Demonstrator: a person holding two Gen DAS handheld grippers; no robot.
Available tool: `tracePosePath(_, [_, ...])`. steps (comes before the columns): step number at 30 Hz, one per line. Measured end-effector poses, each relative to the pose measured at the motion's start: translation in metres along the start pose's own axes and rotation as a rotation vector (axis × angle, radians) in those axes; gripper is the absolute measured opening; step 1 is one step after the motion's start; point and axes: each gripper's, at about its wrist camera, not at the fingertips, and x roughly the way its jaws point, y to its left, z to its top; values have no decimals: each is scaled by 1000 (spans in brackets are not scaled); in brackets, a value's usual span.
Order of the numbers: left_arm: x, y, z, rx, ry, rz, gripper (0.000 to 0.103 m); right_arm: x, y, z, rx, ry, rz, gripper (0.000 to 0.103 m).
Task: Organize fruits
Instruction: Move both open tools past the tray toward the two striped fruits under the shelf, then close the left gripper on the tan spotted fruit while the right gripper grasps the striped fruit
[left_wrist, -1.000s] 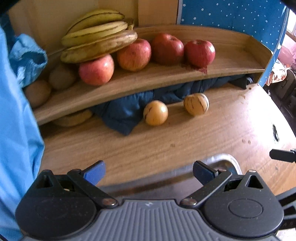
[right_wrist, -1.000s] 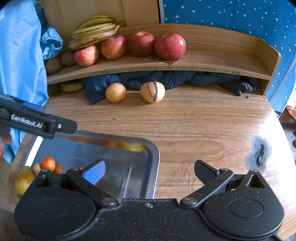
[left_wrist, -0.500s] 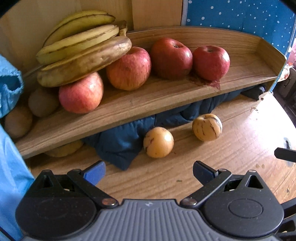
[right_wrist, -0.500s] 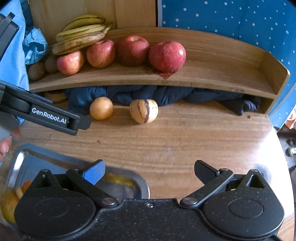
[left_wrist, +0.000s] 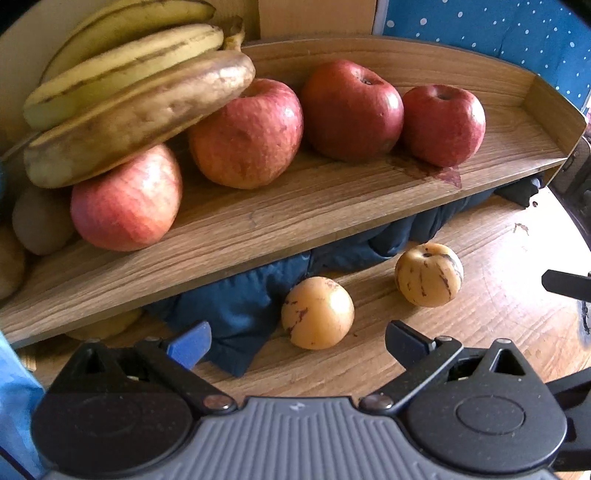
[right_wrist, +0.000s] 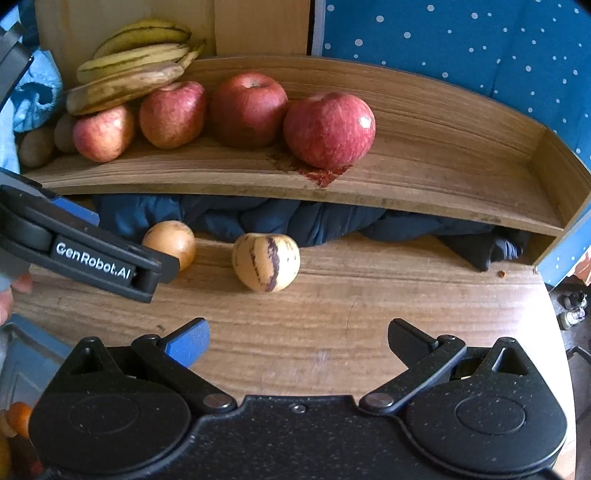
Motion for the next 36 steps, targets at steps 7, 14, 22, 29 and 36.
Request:
tracePosePath(7, [8,5,5,-27,-6,-24,102,11,3,5,-23,-7,-32,102])
tracePosePath(14, [10,15,9,-59,-28,-56,100,24,9,11,-56,10,-7,99])
tracePosePath(22, [12,15,6,-73,-32,-83,88,33,12,18,-76,8,17,97])
tracePosePath(29, [14,6,7,-73,-26,-99,74,39,10,20,-74,6,30,89])
tracePosePath(36, [22,1,9,-71,-17,-109,61,46,15,23,-81,-3,46,84])
